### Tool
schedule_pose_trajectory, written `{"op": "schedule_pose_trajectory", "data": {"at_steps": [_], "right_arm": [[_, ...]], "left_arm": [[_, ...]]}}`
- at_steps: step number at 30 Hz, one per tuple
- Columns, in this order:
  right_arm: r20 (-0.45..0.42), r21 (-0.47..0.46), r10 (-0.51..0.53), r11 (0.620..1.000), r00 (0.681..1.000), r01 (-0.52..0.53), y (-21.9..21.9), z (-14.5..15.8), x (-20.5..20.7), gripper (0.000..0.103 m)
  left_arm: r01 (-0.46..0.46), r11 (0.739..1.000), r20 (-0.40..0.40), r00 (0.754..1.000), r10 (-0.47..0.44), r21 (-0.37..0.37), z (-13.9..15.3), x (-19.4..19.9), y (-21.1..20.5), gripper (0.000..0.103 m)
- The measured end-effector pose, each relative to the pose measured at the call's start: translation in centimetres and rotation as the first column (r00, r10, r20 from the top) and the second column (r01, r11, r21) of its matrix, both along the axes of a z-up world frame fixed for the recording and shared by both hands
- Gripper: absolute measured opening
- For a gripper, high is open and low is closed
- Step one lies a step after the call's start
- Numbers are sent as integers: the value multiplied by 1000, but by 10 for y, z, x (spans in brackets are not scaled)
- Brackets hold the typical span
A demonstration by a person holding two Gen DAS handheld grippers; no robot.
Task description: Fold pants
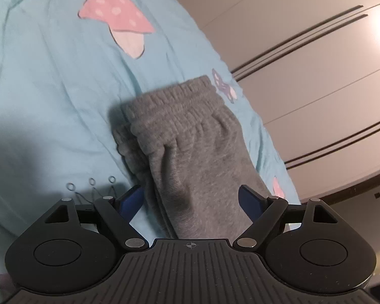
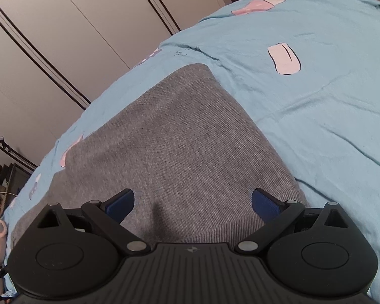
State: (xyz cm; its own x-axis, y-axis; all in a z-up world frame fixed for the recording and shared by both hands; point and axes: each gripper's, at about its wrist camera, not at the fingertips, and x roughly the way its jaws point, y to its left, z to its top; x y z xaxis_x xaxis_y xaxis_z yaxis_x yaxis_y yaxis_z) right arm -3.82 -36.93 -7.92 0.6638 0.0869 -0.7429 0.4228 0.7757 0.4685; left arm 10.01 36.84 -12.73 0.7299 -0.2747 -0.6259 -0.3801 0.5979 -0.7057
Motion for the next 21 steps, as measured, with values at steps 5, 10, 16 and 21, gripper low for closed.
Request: {"op": "schedule_pose_trajectory", "data": {"at_steps": [5, 10, 16, 21], "right_arm": [[6, 31, -20, 999, 1000, 20, -2, 1, -5, 99], [4, 27, -21, 999, 1000, 21, -3, 0, -4, 99], [-13, -5, -8, 1000, 1000, 8, 1, -1, 2, 99], [-9, 0, -12, 1000, 1000, 12, 0, -2, 1, 99]], "left_arm": [[15, 999, -76, 997, -18, -44, -16, 4, -11, 78], [-16, 994, -87, 996, 7, -105, -30, 11, -3, 73], [-7, 996, -36, 999, 4, -92, -23, 1, -2, 48], [22, 998, 0, 1000, -22, -65, -28, -9, 0, 34]]}}
